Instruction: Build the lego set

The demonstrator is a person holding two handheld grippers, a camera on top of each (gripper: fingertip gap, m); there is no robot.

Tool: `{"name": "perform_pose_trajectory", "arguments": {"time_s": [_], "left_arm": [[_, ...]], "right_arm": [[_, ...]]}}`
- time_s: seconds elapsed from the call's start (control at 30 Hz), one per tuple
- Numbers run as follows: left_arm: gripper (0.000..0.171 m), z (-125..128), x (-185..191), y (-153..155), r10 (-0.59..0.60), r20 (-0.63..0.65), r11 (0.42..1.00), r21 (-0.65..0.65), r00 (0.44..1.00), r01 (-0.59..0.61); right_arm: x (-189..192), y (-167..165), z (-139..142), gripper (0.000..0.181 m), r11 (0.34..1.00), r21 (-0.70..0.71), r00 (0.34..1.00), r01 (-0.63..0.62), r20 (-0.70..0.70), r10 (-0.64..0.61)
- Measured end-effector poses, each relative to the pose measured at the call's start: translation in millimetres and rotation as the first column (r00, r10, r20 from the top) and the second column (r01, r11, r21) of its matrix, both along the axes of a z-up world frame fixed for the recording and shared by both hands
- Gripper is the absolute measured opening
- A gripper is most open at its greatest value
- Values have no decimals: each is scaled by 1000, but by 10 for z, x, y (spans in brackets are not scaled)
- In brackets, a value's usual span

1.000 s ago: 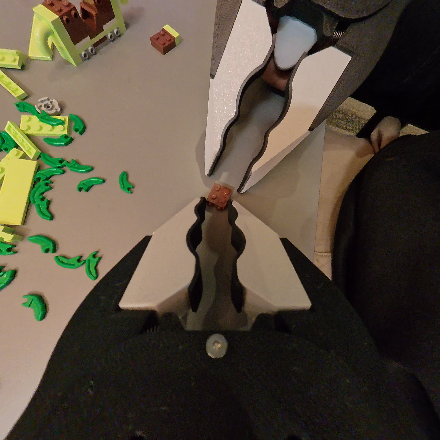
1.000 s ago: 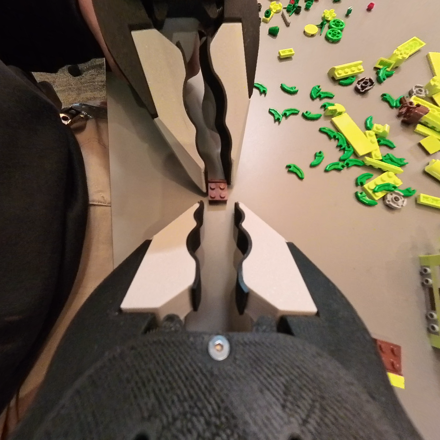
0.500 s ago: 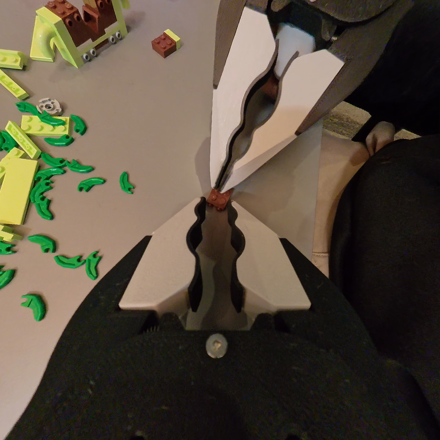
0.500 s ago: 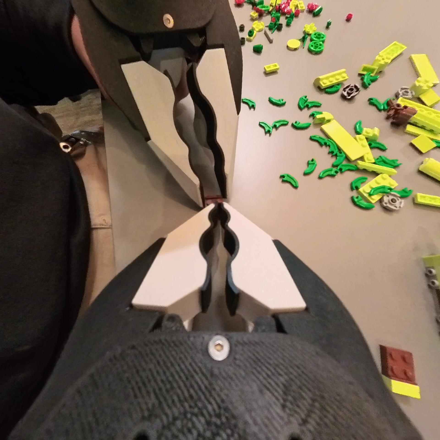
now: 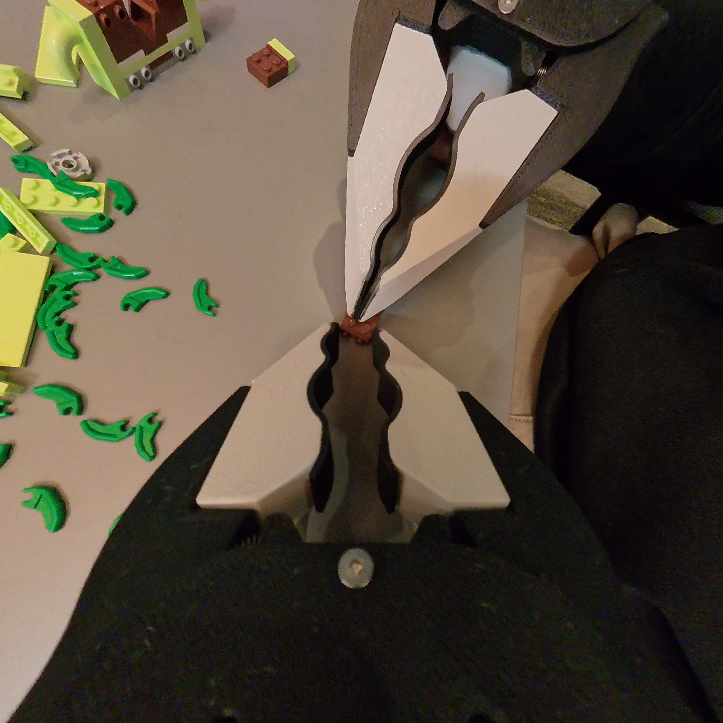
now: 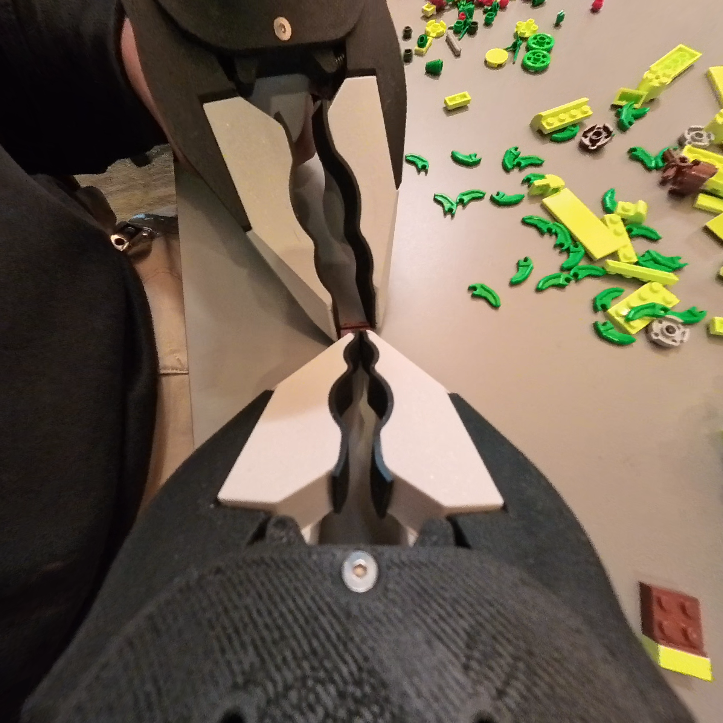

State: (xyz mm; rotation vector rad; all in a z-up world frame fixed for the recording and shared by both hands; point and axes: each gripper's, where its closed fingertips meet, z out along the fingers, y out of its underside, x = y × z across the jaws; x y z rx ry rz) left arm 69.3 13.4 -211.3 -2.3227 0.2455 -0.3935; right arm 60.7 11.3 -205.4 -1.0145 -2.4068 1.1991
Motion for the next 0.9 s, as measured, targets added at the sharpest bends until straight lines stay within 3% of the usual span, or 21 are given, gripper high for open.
{"name": "perform_pose_trajectory", "arguments": {"time_s": [0.47,0.6,0.7,0.9], "left_arm": [[16,-21,2,-2,-1,-2,1000,-12,1000,1],[15,-10,-2,-4,13,17,1000,-12,1000,-13],[15,93,0,6,43,170,999,10,985,-45],[15,489,-2,-24,6,599,994,83,800,-70]], "right_arm": [[1,21,-1,0,1000,-13,1000,13,15,-12],[-48,122,266,21,987,-142,992,81,-83,-93],[-2,196,472,29,976,-196,969,90,-209,-131],[144,156,410,33,989,132,911,59,-413,1]]}}
